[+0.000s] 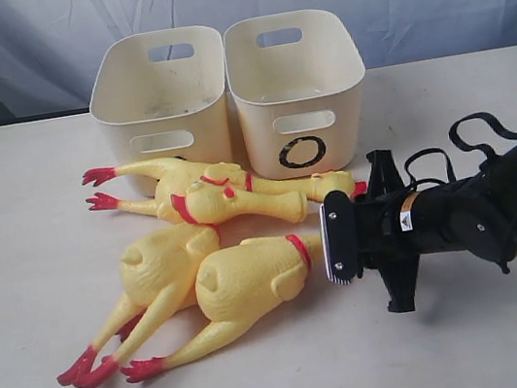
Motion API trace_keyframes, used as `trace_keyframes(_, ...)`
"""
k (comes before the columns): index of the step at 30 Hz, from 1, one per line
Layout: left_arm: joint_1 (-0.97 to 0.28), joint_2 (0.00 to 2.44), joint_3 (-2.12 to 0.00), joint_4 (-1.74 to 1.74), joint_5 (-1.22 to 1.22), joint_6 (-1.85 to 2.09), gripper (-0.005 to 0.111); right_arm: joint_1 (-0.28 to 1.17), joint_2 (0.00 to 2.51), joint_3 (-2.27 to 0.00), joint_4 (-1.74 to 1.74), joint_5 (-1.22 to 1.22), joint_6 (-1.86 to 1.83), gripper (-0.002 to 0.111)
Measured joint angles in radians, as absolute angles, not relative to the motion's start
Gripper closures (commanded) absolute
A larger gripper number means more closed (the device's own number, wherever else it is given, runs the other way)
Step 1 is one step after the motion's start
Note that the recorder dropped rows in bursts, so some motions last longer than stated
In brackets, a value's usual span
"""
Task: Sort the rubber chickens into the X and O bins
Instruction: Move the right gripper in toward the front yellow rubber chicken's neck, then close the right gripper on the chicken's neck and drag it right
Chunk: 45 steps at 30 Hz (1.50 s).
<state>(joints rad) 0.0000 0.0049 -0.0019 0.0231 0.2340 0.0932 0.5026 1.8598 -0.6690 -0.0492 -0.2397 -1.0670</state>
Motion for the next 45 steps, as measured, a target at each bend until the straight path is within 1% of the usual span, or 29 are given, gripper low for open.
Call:
trace_keyframes(1,0.000,0.005,-0.002,0.023,0.234,0.093,0.106,0.503,1.860,-0.669,-0.052,-0.237,-1.069,0.103)
trace_keyframes(2,0.000,0.005,-0.002,0.023,0.234,0.093,0.106,0.503,1.860,-0.669,-0.054,-0.235,-1.072,0.109)
trace_keyframes(13,0.000,0.005,-0.002,0.023,0.234,0.093,0.106,0.505,1.860,-0.669,-0.056,-0.224,-1.074,0.109)
trace_keyframes(22,0.000,0.005,-0.002,0.023,0.234,0.093,0.106,0.505,1.763,-0.669,-0.054,-0.072,-1.074,0.109)
trace_keyframes(32,0.000,0.005,-0.002,0.023,0.234,0.093,0.106,0.505,1.589,-0.669,-0.052,0.212,-1.111,0.109)
trace_keyframes(40,0.000,0.005,-0.002,0.023,0.234,0.093,0.106,0.505,1.526,-0.803,-0.042,0.659,-1.158,0.109)
trace_keyframes(45,0.000,0.005,-0.002,0.023,0.234,0.093,0.106,0.505,1.513,-0.895,-0.009,0.890,-1.160,0.109)
